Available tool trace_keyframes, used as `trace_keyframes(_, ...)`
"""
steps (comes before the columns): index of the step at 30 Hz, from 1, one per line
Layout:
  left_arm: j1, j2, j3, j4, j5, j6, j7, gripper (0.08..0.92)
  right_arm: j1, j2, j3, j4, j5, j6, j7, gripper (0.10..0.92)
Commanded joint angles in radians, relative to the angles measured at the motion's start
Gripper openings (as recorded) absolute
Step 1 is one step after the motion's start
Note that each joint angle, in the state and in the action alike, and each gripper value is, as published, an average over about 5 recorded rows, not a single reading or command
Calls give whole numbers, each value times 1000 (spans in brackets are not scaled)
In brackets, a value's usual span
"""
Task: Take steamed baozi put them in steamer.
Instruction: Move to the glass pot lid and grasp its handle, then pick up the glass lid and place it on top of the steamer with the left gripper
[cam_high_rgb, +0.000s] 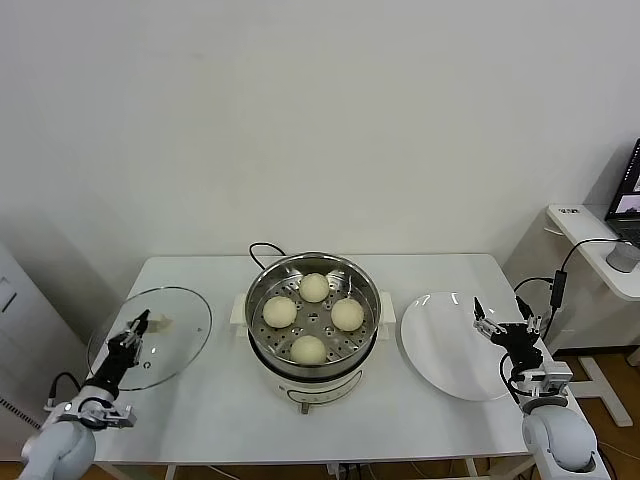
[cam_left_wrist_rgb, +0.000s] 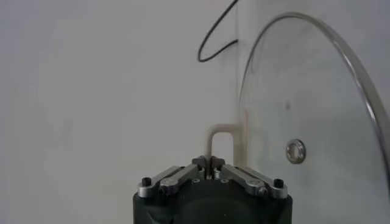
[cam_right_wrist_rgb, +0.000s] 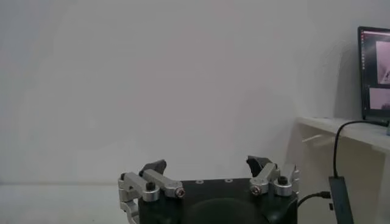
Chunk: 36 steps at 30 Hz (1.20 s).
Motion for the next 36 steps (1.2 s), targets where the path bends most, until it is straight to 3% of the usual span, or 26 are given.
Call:
trace_keyframes(1,-37,49,-49,-151,-117,105,112,101,-1,-2,2,3,2,0,1,823)
trace_keyframes(9,-74,90,-8,-322,-190,267,261,101,0,7,10,4,4,-1,-1,823)
trace_keyframes(17,-125,77,171,-526,-88,477,390,101,-3,13,18,0,4,2,-6,823)
trace_keyframes(26,-243,55,412,-614,77,712,488,101,-12,17,34,-3,4,7,-12,823)
trace_keyframes(36,-329,-23,603,-605,213,812,517,101,-17,14,40,-1,6,9,-13,823)
